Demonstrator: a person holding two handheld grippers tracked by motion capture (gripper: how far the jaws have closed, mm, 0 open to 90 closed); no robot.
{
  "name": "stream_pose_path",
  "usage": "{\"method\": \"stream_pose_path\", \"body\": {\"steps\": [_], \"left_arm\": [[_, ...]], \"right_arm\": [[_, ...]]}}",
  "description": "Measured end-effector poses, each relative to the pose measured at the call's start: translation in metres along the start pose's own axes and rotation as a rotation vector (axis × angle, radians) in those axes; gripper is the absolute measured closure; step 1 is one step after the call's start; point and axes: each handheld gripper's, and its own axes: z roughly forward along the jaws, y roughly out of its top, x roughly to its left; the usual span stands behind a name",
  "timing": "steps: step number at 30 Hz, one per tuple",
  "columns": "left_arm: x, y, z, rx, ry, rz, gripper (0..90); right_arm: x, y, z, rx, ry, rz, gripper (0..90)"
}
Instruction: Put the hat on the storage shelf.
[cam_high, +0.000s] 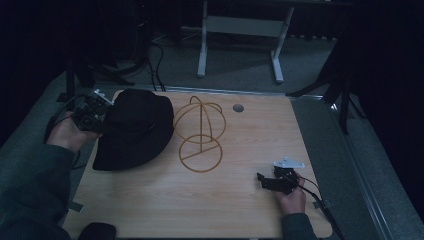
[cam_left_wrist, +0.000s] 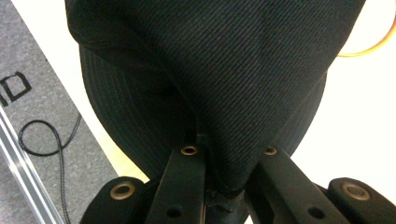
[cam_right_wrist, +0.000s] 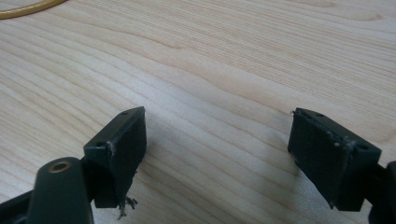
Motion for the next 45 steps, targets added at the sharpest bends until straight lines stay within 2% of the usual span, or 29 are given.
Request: {"method": "stream_pose_path", "body": {"steps": [14, 27, 35, 45], "left_arm": [[0.004, 0.002, -0.017, -0.037, -0.013, 0.022, 88.0], [0.006, 0.004, -0.037, -0.066, -0.002, 0.045, 88.0], [0.008, 0.002, -0.047, -0.103, -0.025, 0.049, 88.0], [0.007, 0.001, -0.058, -0.121, -0.045, 0.084, 87.9]], "right_arm": [[0.0, 0.0, 0.0, -0.002, -0.001, -0.001, 19.3], [0.0, 0.0, 0.0, -0.001, -0.001, 0.001, 19.3], [0.0, 0.0, 0.0, -0.001, -0.001, 0.001, 19.3], [0.0, 0.0, 0.0, -0.001, -0.001, 0.001, 19.3]]}}
